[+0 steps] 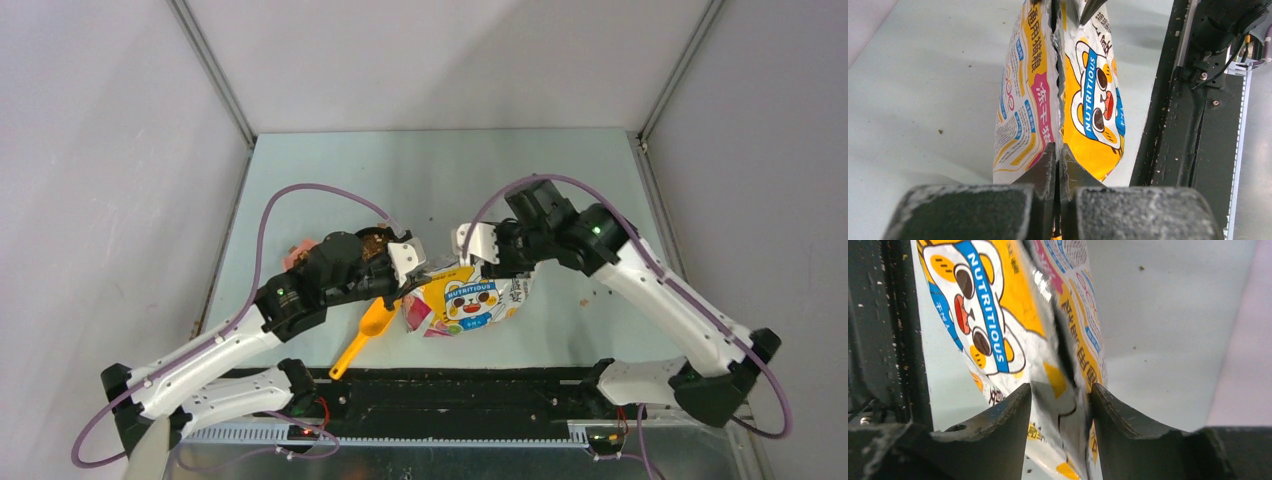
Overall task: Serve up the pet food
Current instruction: Close the pet food bag at the center of the board.
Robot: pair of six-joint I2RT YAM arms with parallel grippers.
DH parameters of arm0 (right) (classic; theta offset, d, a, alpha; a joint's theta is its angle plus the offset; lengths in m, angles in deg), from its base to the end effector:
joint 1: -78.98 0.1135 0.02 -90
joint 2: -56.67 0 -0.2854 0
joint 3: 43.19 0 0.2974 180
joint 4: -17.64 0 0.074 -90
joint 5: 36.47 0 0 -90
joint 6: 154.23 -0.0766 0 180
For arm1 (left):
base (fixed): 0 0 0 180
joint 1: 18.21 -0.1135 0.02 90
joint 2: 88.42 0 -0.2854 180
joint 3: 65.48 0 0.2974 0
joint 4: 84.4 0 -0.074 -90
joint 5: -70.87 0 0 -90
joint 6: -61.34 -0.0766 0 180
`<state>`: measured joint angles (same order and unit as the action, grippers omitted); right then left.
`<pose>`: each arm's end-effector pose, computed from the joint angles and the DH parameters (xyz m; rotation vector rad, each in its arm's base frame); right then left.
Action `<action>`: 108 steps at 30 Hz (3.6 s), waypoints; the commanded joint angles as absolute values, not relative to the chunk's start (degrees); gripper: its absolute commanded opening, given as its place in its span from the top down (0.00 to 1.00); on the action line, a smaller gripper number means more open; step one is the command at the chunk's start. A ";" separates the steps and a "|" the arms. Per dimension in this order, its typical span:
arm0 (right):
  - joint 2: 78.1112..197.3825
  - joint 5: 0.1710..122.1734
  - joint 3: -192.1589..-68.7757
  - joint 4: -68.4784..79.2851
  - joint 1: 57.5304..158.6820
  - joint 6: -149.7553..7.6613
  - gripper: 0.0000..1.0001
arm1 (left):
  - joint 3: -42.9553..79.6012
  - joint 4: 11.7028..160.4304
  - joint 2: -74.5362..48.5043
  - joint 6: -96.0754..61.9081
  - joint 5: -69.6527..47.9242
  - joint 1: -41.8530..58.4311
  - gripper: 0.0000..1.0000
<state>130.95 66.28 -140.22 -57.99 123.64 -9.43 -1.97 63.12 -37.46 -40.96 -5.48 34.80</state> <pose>0.2063 0.2276 0.3847 -1.9452 1.5264 0.2017 0.1481 -0.2266 0.3492 1.1995 1.5660 -0.6999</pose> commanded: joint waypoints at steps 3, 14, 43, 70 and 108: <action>122.11 64.83 -135.66 -54.95 124.40 -5.22 0.50 | 0.80 63.96 -40.88 -39.91 -7.25 34.81 1.00; 125.35 66.57 -136.12 -57.13 123.55 -4.43 0.55 | -0.72 63.31 -43.88 -40.35 -3.54 34.81 1.00; 129.79 71.72 -141.53 -53.19 127.76 -10.69 0.90 | -1.29 61.95 -44.50 -41.11 -1.27 34.91 1.00; 133.05 90.34 -152.36 -57.36 119.50 -24.80 1.00 | 13.94 53.12 -21.25 -55.28 6.75 37.87 0.57; 127.73 71.76 -144.05 -68.91 112.80 -4.62 1.00 | 12.09 55.45 -28.65 -54.44 3.02 39.11 1.00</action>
